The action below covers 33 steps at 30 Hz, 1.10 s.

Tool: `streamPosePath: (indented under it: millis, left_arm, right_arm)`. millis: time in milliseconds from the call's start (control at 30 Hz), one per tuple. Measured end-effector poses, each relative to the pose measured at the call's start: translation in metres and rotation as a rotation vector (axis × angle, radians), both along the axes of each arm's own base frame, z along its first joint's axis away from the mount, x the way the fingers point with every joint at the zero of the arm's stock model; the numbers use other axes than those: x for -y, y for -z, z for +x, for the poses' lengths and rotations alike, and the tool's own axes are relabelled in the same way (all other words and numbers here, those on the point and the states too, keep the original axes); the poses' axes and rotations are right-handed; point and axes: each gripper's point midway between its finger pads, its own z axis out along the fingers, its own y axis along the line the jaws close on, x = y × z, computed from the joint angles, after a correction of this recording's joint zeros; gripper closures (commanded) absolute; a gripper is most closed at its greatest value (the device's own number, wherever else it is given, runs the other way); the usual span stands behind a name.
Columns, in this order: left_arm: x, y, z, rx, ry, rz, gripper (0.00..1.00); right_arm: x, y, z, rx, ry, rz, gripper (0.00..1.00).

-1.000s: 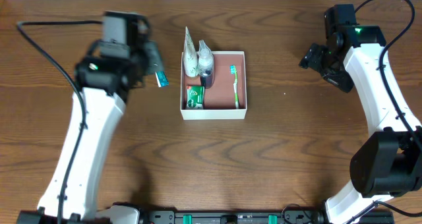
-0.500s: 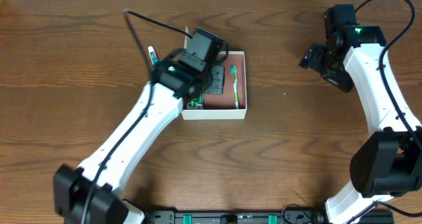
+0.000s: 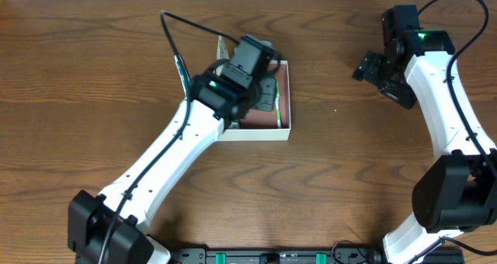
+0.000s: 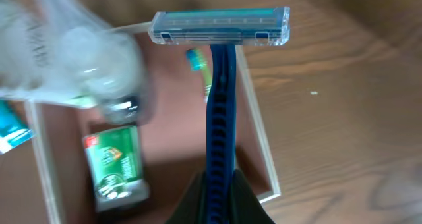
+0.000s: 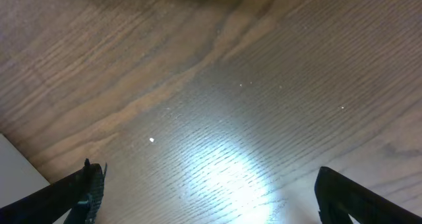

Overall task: Pack container
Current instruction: 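Lower the razor into the box beside the toothbrush and release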

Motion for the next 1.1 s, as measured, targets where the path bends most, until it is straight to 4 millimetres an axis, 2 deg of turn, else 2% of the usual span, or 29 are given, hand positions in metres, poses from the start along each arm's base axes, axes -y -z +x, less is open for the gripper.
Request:
streamPosePath:
  millis: [100, 167, 367, 467, 633, 833, 1100]
  left_arm:
    - [0.015, 0.0, 0.001, 0.02, 0.021, -0.019, 0.94]
    - [0.02, 0.009, 0.004, 0.01, 0.015, -0.02, 0.94]
    - [0.023, 0.069, 0.013, -0.096, -0.021, 0.053, 0.94]
    - [0.023, 0.09, 0.013, -0.139, -0.034, 0.077, 0.94]
    - [0.019, 0.099, 0.016, -0.146, -0.063, 0.097, 0.93]
    - [0.017, 0.099, 0.017, -0.143, -0.082, 0.098, 0.76]
    - [0.016, 0.098, 0.018, -0.141, -0.09, 0.099, 0.76]
  right_arm:
    - [0.0, 0.0, 0.0, 0.0, 0.0, 0.0, 0.01]
    - [0.0, 0.0, 0.0, 0.0, 0.0, 0.0, 0.01]
    - [0.0, 0.0, 0.0, 0.0, 0.0, 0.0, 0.01]
    - [0.0, 0.0, 0.0, 0.0, 0.0, 0.0, 0.01]
    - [0.0, 0.0, 0.0, 0.0, 0.0, 0.0, 0.01]
    - [0.0, 0.0, 0.0, 0.0, 0.0, 0.0, 0.01]
    - [0.0, 0.0, 0.0, 0.0, 0.0, 0.0, 0.01]
